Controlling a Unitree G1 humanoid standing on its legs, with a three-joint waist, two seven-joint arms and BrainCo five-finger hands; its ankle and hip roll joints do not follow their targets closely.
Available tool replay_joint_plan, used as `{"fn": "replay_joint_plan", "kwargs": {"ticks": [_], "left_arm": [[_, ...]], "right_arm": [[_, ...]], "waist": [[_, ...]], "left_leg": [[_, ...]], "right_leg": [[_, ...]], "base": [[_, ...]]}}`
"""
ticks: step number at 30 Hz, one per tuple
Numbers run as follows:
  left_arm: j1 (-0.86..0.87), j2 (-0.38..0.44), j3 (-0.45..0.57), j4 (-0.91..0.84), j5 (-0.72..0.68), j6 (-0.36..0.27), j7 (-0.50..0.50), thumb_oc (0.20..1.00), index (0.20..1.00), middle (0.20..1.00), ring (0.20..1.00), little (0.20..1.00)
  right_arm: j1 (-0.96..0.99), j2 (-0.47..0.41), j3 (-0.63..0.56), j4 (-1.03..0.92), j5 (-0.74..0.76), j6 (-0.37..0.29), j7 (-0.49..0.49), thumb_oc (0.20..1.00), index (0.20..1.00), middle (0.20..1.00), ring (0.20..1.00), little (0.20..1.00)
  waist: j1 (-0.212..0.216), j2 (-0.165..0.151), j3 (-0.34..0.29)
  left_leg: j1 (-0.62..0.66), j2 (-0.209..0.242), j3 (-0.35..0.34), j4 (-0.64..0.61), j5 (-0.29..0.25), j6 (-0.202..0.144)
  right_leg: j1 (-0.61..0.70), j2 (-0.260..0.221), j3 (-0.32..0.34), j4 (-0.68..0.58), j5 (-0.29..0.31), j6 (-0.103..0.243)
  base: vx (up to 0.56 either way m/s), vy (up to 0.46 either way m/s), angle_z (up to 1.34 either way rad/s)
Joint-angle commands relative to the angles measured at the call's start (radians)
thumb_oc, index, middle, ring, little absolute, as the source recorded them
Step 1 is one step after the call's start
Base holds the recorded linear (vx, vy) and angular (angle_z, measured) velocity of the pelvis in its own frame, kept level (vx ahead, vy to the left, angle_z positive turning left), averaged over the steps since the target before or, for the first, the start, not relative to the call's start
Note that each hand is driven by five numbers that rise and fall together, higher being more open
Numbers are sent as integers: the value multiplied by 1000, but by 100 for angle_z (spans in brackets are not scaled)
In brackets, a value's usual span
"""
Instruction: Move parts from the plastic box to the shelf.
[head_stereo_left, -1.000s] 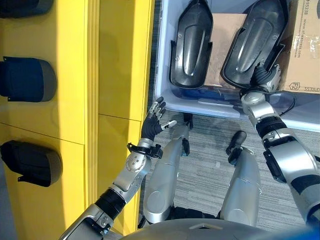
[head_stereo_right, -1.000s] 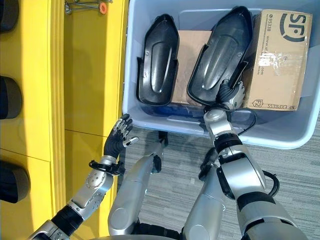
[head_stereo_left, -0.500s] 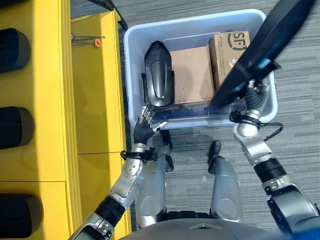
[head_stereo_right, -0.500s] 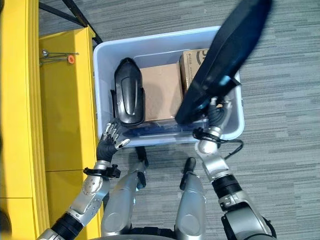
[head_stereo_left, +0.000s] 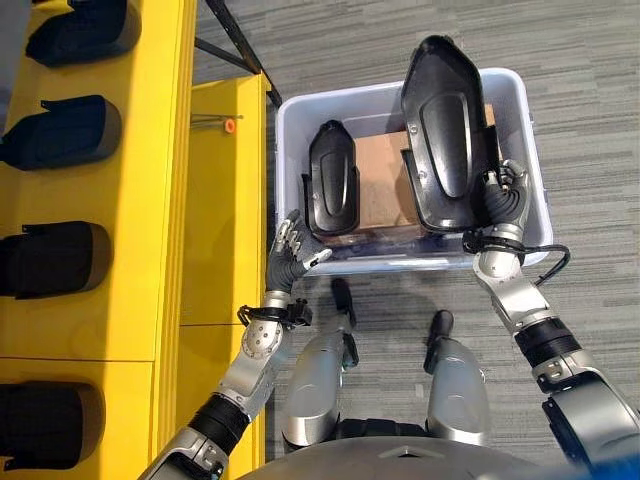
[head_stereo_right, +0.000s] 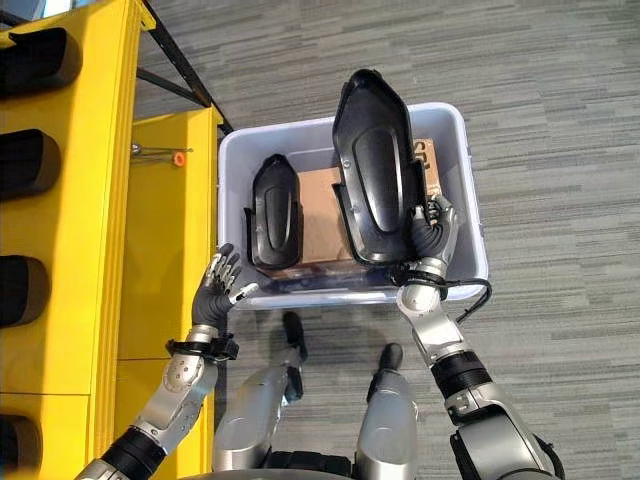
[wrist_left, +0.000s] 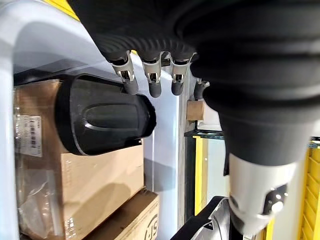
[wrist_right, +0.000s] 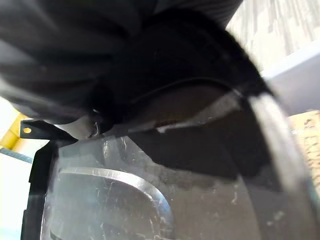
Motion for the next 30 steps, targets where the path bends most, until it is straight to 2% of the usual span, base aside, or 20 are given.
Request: {"fn": "replay_joint_plan", "kwargs": {"ticks": [1,6,7,17,18,19,24,30], "left_arm": [[-12,28,29,-38,64,-45,-27,1000,1000,1000,1000,1000],[6,33,40,-36,84,-47,-38,1000,1000,1000,1000,1000],[23,41,56,-41,86,-40,-43,1000,1000,1000,1000,1000],[23,41,56,-41,86,-40,-43,1000,1000,1000,1000,1000],[45,42,85,-42,83,-23,-56,1000,1000,1000,1000,1000],[115,-11,136,-45,69,0,-100,1000,1000,1000,1000,1000],[104,-22,124,-39,84,3,-87,1000,1000,1000,1000,1000],[91,-14,121,-43,94,10,-74,1000,1000,1000,1000,1000]], "right_arm": [[-78,-12,-33,-69,-25,-82,31,200,200,200,200,200],[-47,-6,-25,-69,-2,-83,52,200,200,200,200,200],[-7,10,-21,-60,65,-87,104,200,200,200,200,200],[-7,10,-21,-60,65,-87,104,200,200,200,200,200],[31,34,-28,-50,164,-112,203,200,200,200,200,200],[121,46,9,-199,180,-120,322,200,200,200,200,200],[141,52,37,-230,194,-101,317,200,200,200,200,200],[150,60,40,-227,214,-102,325,200,200,200,200,200]], "waist": [[21,-53,2],[23,-58,-29],[27,-58,-68],[27,-58,-68],[32,-61,-101],[18,-77,-166],[0,-87,-189],[-8,-86,-200]], "left_leg": [[71,-4,-47,60,-184,-40],[95,3,-52,45,-177,-44],[116,14,-64,36,-167,-51],[115,14,-64,36,-167,-51],[143,26,-80,32,-158,-62],[178,84,-111,31,-120,-101],[194,99,-108,31,-118,-109],[211,97,-102,23,-124,-108]], "right_leg": [[63,-19,-16,-87,50,1],[91,-14,-18,-98,50,0],[120,-3,-25,-102,43,-9],[120,-3,-25,-103,43,-9],[159,12,-28,-94,19,-27],[206,51,-26,-84,-7,-68],[224,60,-17,-97,-8,-75],[235,60,-14,-108,-6,-73]], "base": [[-9,-77,5],[9,-95,5],[17,-155,3],[7,-34,2],[94,-531,4],[100,-548,13],[22,-87,-4],[1,-3,-9]]}}
